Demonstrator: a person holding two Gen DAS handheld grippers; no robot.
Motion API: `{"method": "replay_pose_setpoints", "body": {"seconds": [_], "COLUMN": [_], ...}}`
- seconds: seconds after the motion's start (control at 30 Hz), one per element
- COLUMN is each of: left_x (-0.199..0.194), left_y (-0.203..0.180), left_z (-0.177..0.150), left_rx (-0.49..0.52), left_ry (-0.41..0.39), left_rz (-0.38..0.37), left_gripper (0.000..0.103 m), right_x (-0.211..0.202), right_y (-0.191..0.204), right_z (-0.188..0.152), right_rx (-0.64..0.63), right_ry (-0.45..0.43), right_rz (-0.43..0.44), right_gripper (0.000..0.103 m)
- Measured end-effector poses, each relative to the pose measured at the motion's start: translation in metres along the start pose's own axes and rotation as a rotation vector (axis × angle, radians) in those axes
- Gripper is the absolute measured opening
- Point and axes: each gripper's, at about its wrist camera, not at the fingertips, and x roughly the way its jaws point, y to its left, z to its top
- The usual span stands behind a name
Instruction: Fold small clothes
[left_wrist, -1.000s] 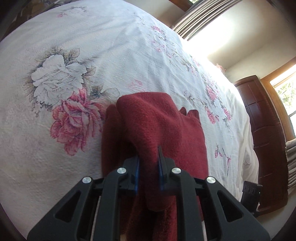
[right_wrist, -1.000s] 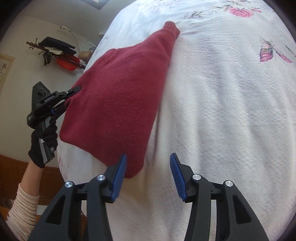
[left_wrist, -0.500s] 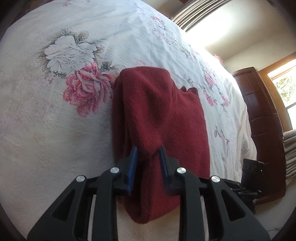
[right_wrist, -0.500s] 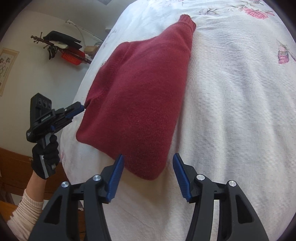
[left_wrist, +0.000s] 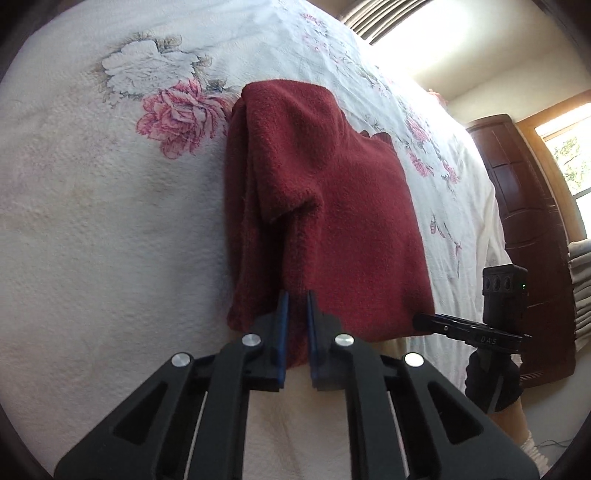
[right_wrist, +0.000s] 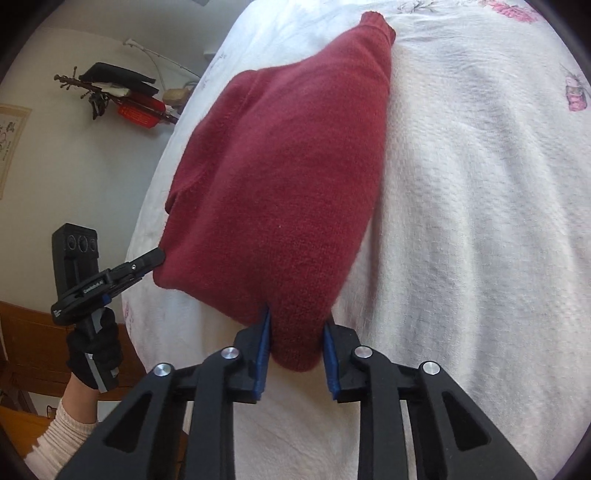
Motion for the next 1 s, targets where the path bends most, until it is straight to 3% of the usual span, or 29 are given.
{"method": "replay_pose_setpoints", "body": {"seconds": [0.13,0.27,0.37,0.43,0.5,0.53,0.57,0.6,0.77,0.9,1.0], "left_x": [0.011,0.028,0.034,0.032,0.022,0.015,0.007,-0.003,-0.015,0.015,0.043], "left_y": [0.014,0.011,0.017,0.017,0.017,0.017,0.016,0.015,-0.001,-0.015,-0.012], "left_z": [-0.007,-0.013,-0.010,-0.008,-0.004,-0.002,0.002,0.008,0.060,0.104,0.125], "left_rx": [0.005,0.088,0.073,0.067,0.054,0.044,0.035,0.038,0.072,0.051,-0.020], "left_ry": [0.021,0.023,0.026,0.030,0.031,0.021,-0.007,-0.056,-0.159,-0.135,-0.095], "left_rz": [0.028,0.107,0.110,0.099,0.076,0.080,0.095,0.100,0.124,0.128,0.107], "left_gripper": [0.007,0.007,0.007,0.009,0.015,0.026,0.050,0.057,0.058,0.058,0.059], "right_x": [0.010,0.025,0.031,0.031,0.025,0.018,0.011,0.004,-0.012,-0.010,-0.007], "right_y": [-0.002,-0.011,-0.012,-0.008,-0.004,-0.003,-0.001,0.000,-0.008,-0.017,-0.016], "right_z": [-0.001,-0.007,-0.006,-0.003,-0.001,0.000,0.001,0.003,0.014,0.016,0.015], "right_rx": [-0.006,-0.004,-0.004,-0.018,-0.034,-0.039,-0.049,-0.063,-0.063,-0.052,-0.060], "right_ry": [0.013,0.029,0.039,0.052,0.059,0.053,0.036,0.014,-0.038,-0.046,-0.050], "right_rz": [-0.026,-0.057,-0.066,-0.069,-0.075,-0.078,-0.074,-0.068,-0.072,-0.069,-0.071], "right_gripper": [0.023,0.024,0.027,0.031,0.043,0.053,0.057,0.060,0.060,0.060,0.060]}}
